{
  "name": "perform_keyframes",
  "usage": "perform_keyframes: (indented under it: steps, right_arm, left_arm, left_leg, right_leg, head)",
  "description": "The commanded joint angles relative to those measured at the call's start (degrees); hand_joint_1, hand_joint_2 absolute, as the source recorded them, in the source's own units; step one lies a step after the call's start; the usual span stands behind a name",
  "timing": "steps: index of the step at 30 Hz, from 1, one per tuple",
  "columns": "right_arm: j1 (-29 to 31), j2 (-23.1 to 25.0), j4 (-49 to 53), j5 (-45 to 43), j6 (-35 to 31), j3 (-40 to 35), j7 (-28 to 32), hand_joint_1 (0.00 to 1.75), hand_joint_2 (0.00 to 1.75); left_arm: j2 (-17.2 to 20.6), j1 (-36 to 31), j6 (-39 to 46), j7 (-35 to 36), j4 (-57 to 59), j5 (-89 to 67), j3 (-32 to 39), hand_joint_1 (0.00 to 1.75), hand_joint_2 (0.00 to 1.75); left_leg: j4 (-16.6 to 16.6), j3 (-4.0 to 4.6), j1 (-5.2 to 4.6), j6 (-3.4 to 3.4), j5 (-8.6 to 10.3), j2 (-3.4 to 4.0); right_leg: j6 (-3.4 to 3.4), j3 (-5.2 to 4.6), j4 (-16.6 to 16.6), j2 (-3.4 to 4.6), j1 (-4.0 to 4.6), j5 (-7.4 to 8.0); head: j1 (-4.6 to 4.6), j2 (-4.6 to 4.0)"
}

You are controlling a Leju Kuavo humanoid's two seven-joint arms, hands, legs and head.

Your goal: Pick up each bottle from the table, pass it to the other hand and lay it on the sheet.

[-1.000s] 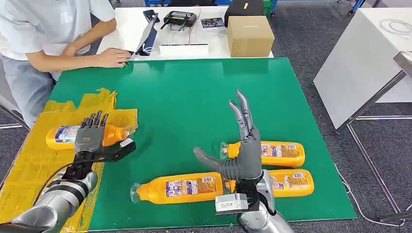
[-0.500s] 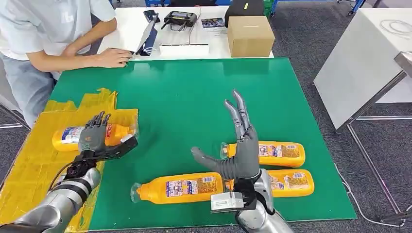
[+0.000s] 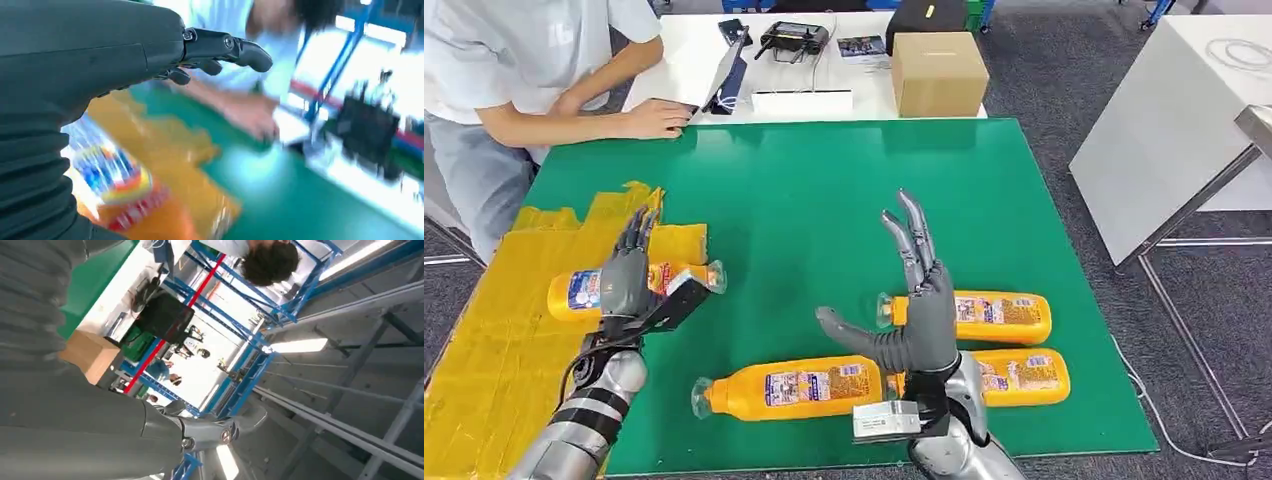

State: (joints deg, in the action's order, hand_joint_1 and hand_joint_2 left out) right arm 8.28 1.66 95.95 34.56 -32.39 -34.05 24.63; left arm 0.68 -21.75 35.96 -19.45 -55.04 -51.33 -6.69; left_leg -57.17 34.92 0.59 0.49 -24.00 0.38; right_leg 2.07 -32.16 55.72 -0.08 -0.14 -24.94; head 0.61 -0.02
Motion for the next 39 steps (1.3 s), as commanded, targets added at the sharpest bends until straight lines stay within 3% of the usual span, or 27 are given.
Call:
perform_keyframes:
  steps: [1, 5, 8, 13, 16, 28, 29, 34, 35, 39]
  right_arm:
    - [0.6, -1.6, -2.1, 2.8, 1.9, -0.4, -2.2, 0.00, 1.75]
    - [1.0, -2.4, -2.7, 4.8, 4.4, -1.3, -3.6, 0.00, 1.75]
    - [2.7, -5.5, -4.6, 9.9, 13.6, -5.3, -6.7, 0.00, 1.75]
    - [5.9, -10.9, -10.6, 17.8, 24.6, -12.9, -10.0, 0.00, 1.75]
    - [8.1, -14.5, -14.7, 18.8, 25.8, -16.4, -9.7, 0.00, 1.75]
    - [9.4, -18.6, -18.0, 19.2, 28.0, -20.3, -9.5, 0.00, 1.75]
    - [9.9, -19.2, -18.2, 17.8, 28.8, -20.9, -8.3, 0.00, 0.00]
    - [11.0, -20.2, -17.1, 18.5, 28.2, -21.4, -10.0, 0.00, 0.00]
    - [11.0, -20.3, -16.8, 18.8, 28.2, -21.3, -10.6, 0.00, 1.75]
    - [11.3, -20.5, -16.8, 18.9, 28.6, -21.5, -11.1, 0.00, 1.75]
  left_arm:
    - [0.1, 3.9, 4.0, 2.8, -11.9, -7.4, 1.0, 0.00, 1.75]
    - [0.1, 4.7, 4.0, 2.2, -13.6, -5.8, 1.3, 0.00, 1.75]
    - [-0.3, 6.0, 3.2, 1.0, -16.5, -0.2, 1.3, 0.00, 1.75]
    - [-2.1, 8.6, -7.5, -2.2, -23.0, 15.7, 1.8, 0.00, 1.75]
    - [-2.9, 8.4, -11.3, -4.1, -22.4, 20.8, 1.5, 0.00, 1.75]
    - [-3.4, 8.1, -12.8, -5.6, -21.4, 22.7, -0.1, 0.00, 1.75]
    - [-3.5, 7.8, -12.9, -5.6, -20.9, 22.8, -0.4, 0.00, 1.75]
    - [-3.7, 8.4, -12.4, -6.1, -20.7, 23.6, -0.1, 0.00, 1.75]
    - [-3.7, 8.8, -12.4, -6.1, -21.0, 23.7, -0.2, 0.00, 1.75]
    - [-3.8, 9.2, -12.5, -6.1, -21.2, 23.7, -0.4, 0.00, 1.75]
  left_leg:
    - [0.0, -0.19, 0.04, 0.01, -0.08, 0.06]
    - [0.0, -0.26, 0.02, 0.02, -0.10, 0.03]
    - [0.1, -0.22, 0.02, 0.03, -0.07, 0.08]
    - [0.1, -0.40, 0.03, 0.03, -0.14, 0.08]
    - [0.1, -0.32, 0.04, 0.04, -0.09, 0.02]
    - [0.1, -0.31, -0.02, 0.03, -0.07, -0.14]
    - [0.1, -0.26, -0.04, 0.03, -0.06, -0.08]
    - [0.0, -0.28, -0.05, 0.04, -0.09, -0.04]
    - [0.0, -0.20, -0.07, 0.03, -0.05, -0.01]
    - [0.1, -0.28, -0.06, 0.04, -0.09, -0.01]
  right_leg:
    - [-0.01, 0.19, -0.1, 0.08, 0.05, -0.03]
    - [0.00, 0.27, -0.1, 0.06, 0.06, -0.07]
    - [0.00, 0.22, -0.1, 0.09, 0.05, -0.04]
    - [0.00, 0.43, -0.1, 0.12, 0.07, -0.07]
    - [0.01, 0.37, -0.2, 0.04, 0.07, -0.03]
    - [0.00, 0.41, -0.2, -0.09, 0.01, -0.07]
    - [0.01, 0.33, -0.1, -0.03, -0.01, -0.05]
    - [0.01, 0.33, -0.1, 0.01, -0.01, -0.06]
    - [0.01, 0.22, -0.1, 0.02, -0.03, -0.03]
    - [0.00, 0.32, -0.1, 0.02, -0.03, -0.07]
  head:
    - [0.00, 0.00]
    - [0.00, 0.00]
    - [0.00, 0.00]
    - [0.02, 0.00]
    - [0.00, 0.00]
    - [0.00, 0.00]
    - [0.02, 0.00]
    - [0.02, 0.00]
    - [0.02, 0.00]
    - [0.02, 0.00]
